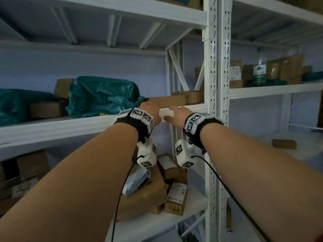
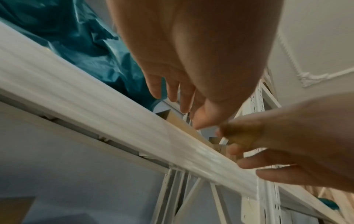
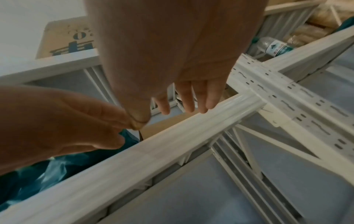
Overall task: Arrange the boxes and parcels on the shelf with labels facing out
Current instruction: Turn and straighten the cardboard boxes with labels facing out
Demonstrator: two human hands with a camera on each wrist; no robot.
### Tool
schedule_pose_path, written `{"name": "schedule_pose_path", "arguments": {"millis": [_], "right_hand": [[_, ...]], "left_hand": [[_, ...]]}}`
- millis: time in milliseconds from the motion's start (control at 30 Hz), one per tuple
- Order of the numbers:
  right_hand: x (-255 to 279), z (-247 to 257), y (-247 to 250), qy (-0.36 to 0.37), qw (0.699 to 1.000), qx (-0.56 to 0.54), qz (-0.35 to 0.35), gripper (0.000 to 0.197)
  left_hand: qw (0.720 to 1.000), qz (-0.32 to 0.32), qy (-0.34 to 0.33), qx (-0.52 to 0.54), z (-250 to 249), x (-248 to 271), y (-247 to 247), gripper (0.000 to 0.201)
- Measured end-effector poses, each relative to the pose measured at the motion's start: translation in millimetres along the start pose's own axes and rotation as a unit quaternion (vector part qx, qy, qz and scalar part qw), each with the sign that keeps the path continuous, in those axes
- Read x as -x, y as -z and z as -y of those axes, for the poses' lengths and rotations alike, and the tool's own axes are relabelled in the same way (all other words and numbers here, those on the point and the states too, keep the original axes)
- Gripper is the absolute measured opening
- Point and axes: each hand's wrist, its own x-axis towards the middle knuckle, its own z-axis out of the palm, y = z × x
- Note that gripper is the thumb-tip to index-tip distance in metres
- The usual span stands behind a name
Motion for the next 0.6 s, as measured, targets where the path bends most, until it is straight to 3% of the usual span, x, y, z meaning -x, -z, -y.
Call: {"name": "schedule_pose_path", "arguments": {"millis": [67, 200, 433, 600], "right_hand": [[-14, -5, 1, 0.008, 1.000, 0.016, 0.001, 0.041], [-35, -24, 9, 0.016, 0.999, 0.043, 0.003, 0.041], [-82, -53, 25, 0.021, 0.998, -0.039, -0.038, 0.046], [-106, -67, 24, -0.010, 0.993, -0.116, 0.004, 0.062]], "left_hand": [[0.999, 0.017, 0.021, -0.025, -6, -9, 0, 0.041], [0.997, 0.033, 0.037, -0.067, -19, -23, 2, 0.040], [0.981, 0.026, 0.187, 0.043, -29, -45, 3, 0.054], [0.964, 0.004, 0.255, 0.076, -34, -55, -3, 0.055]]}}
